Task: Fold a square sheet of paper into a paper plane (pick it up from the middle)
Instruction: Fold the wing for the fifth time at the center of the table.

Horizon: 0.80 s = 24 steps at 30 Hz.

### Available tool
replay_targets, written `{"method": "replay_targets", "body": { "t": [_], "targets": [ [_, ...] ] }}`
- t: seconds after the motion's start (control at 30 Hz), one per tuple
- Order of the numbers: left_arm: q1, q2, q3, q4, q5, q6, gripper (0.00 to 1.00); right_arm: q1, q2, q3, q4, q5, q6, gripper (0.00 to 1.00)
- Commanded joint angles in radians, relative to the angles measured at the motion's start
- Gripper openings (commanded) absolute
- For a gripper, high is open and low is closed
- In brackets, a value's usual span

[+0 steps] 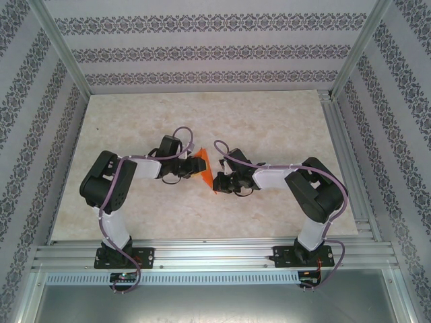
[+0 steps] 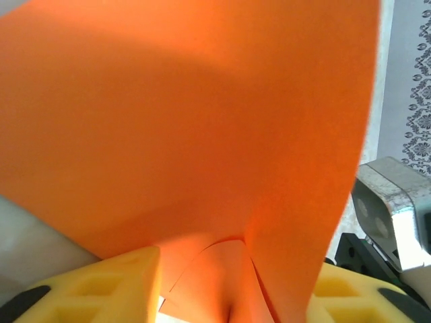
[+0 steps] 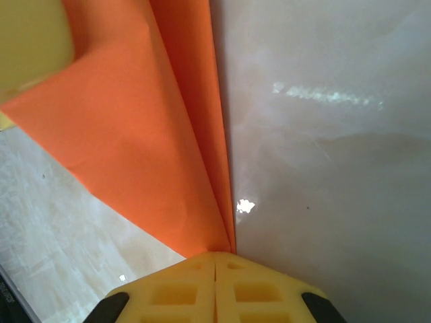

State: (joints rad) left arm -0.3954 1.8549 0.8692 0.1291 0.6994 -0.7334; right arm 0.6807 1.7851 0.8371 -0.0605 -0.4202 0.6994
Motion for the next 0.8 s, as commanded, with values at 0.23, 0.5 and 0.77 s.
{"method": "replay_targets", "body": {
  "t": [0.23, 0.5, 0.77],
  "targets": [
    [-0.030, -0.164, -0.044, 0.028, 0.045, -0.135, 0.22, 0.015, 0.056, -0.001, -0.082, 0.051, -0.016, 0.07],
    [-0.105, -0.195, -0.064, 0.064, -0.041, -0.268, 0.06, 0.016, 0.059, -0.001, -0.075, 0.051, -0.012, 0.07],
    [-0.106, -0.322, -0.053, -0.136, -0.242, -0.207, 0.28, 0.017, 0.059, 0.003, -0.085, 0.054, -0.017, 0.07]
  ]
}}
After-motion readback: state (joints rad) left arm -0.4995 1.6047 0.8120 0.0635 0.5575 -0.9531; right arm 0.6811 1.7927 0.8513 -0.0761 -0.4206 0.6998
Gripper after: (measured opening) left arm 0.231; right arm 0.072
